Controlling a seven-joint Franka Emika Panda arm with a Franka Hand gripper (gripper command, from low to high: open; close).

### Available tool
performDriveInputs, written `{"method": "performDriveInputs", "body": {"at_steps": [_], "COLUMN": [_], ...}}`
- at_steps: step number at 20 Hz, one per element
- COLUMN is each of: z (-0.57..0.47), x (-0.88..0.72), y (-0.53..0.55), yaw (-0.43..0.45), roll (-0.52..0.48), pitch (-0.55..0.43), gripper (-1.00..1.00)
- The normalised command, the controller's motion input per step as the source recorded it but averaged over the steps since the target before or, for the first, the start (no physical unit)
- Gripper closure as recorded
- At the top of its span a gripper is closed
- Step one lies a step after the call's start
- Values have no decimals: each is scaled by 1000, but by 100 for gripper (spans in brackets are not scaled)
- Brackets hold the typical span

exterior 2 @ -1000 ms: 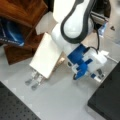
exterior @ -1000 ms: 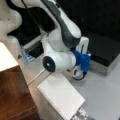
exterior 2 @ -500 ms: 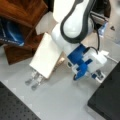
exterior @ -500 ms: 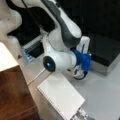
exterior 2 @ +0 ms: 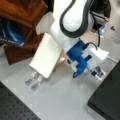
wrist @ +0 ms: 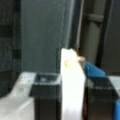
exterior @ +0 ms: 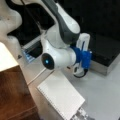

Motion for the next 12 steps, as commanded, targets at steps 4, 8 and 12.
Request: {"method": "performDriveInputs", "body": {"at_steps": [4,8,12], "z": [359,322,435], "x": [191,216,202], "y": [-93,-101,-65], "yaw": [102,78,37], "roll": [-129,-127,-192], "pitch": [-11,4,70], "gripper": [100,100,100]}}
